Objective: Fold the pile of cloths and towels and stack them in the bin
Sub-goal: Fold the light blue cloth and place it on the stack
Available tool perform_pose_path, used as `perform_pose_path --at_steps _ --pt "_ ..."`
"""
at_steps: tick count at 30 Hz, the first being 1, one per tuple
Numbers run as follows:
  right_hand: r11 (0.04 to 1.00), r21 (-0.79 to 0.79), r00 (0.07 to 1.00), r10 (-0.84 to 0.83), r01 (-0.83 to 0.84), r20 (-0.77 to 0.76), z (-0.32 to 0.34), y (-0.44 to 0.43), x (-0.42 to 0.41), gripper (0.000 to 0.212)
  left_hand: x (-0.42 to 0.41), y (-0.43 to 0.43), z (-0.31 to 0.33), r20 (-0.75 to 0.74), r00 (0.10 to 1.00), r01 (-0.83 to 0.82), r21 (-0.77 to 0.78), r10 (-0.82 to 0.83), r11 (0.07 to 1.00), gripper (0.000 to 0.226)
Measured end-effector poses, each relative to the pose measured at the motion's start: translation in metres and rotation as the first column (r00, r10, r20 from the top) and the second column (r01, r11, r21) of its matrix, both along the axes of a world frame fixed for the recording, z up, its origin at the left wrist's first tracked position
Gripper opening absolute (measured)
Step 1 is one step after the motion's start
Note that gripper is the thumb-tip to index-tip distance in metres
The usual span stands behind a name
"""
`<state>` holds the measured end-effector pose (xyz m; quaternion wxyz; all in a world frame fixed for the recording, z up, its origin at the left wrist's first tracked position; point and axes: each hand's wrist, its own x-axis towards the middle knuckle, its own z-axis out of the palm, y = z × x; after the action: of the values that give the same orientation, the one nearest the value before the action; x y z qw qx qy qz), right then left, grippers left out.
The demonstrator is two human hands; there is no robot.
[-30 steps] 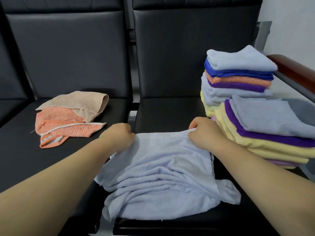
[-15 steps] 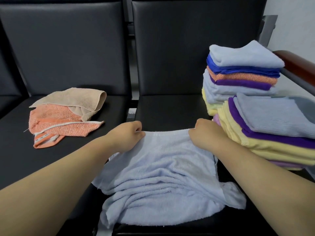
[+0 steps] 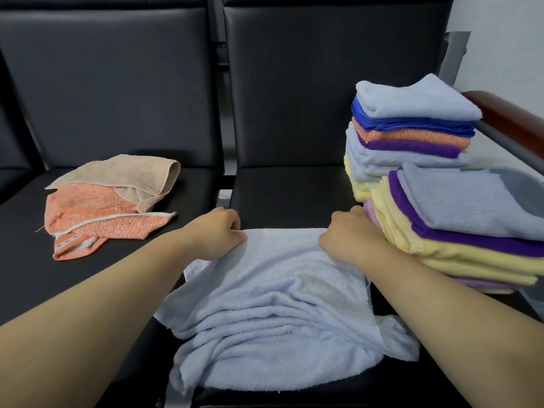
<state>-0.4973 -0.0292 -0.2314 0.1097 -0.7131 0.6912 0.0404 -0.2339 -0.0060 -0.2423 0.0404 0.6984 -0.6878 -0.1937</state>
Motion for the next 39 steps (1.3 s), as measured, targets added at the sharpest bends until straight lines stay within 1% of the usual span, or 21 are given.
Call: perform_pose_path --at_steps 3,6,9,12,16,20,23,25,27,29,32,34,36,37,39 --pt "1.0 -0.028 0.998 -0.012 0.014 0.059 -0.003 0.002 -0.001 0.003 0.001 0.006 0.008 -0.02 1.0 0.02 -0.036 -0.02 0.999 0.02" --pt "0.987 -0.159 0.996 0.04 -0.027 0.077 -0.003 0.009 -0.002 0.002 0.005 0.019 0.023 -0.019 0.999 0.031 -0.081 -0.032 0.996 0.023" --pt "0.967 -0.247 0.991 0.083 -0.054 0.106 0.001 0.015 -0.002 0.003 0.016 0.032 0.037 -0.04 0.999 -0.001 -0.137 -0.005 0.991 0.036" --pt "0.957 -0.275 0.992 0.111 -0.093 0.051 0.004 0.017 -0.002 0.005 0.031 0.048 0.045 -0.033 0.999 -0.018 -0.195 0.012 0.981 0.047" --pt "0.947 -0.296 0.988 0.146 -0.123 0.057 0.013 0.025 -0.008 0.007 0.052 0.07 0.05 -0.04 0.998 -0.055 -0.199 0.048 0.978 0.05" --pt "0.936 -0.317 0.983 0.178 -0.154 0.046 0.024 0.035 -0.007 0.006 0.065 0.085 0.054 -0.03 0.993 -0.119 -0.219 0.115 0.969 0.042" --pt "0.934 -0.313 0.979 0.198 -0.175 0.043 0.028 0.038 -0.009 0.013 0.07 0.089 0.056 0.011 0.987 -0.154 -0.217 0.16 0.964 0.023" --pt "0.932 -0.318 0.98 0.194 -0.173 0.038 0.028 0.039 -0.011 0.017 0.073 0.09 0.057 0.055 0.987 -0.14 -0.197 0.154 0.97 0.015" --pt "0.944 -0.312 0.984 0.144 -0.106 0.1 0.03 0.04 -0.014 0.013 0.076 0.09 0.056 0.105 0.983 -0.131 -0.201 0.154 0.971 0.006" --pt "0.954 -0.298 0.971 0.1 -0.031 0.219 0.032 0.037 -0.016 0.019 0.079 0.091 0.056 0.11 0.975 -0.167 -0.214 0.194 0.962 0.005" --pt "0.958 -0.284 0.913 0.08 0.04 0.399 0.039 0.034 -0.02 0.022 0.084 0.093 0.057 0.09 0.949 -0.277 -0.213 0.301 0.937 0.014" --pt "0.962 -0.246 0.822 0.046 0.116 0.568 0.042 0.035 -0.022 0.017 0.087 0.094 0.056 0.044 0.926 -0.358 -0.206 0.374 0.911 0.017" --pt "0.967 -0.144 0.672 -0.037 0.211 0.739 0.045 0.04 -0.023 0.01 0.087 0.096 0.056 -0.043 0.896 -0.441 -0.206 0.442 0.874 0.017" --pt "0.965 -0.07 0.594 -0.098 0.254 0.799 0.045 0.042 -0.023 0.007 0.086 0.097 0.057 -0.108 0.874 -0.486 -0.207 0.474 0.849 0.016" --pt "0.946 0.096 0.412 -0.225 0.31 0.883 0.049 0.042 -0.022 0.015 0.079 0.1 0.063 -0.284 0.804 -0.581 -0.194 0.522 0.79 0.015"
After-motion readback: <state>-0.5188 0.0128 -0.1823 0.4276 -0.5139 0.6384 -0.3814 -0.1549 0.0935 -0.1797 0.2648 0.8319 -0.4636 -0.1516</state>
